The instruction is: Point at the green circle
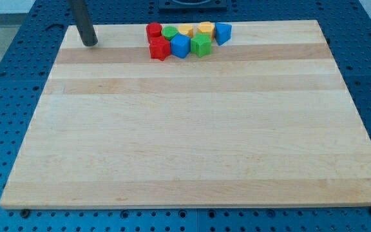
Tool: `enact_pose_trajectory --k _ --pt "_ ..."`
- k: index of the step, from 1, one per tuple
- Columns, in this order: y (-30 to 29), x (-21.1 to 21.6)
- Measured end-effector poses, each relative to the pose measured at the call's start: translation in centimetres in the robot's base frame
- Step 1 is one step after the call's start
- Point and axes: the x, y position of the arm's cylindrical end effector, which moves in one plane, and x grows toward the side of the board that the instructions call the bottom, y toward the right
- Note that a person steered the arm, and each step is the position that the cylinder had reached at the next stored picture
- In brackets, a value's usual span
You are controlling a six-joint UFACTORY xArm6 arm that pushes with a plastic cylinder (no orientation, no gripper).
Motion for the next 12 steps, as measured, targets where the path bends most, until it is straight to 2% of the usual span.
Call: enact_pose_trajectory --k 3,5,8,9,12 --pt "-0.2 -0.6" --pt "0.5 -4.7" --pt "4.5 -4.8" --pt "9.1 -4.9" --pt "11.1 -4.9"
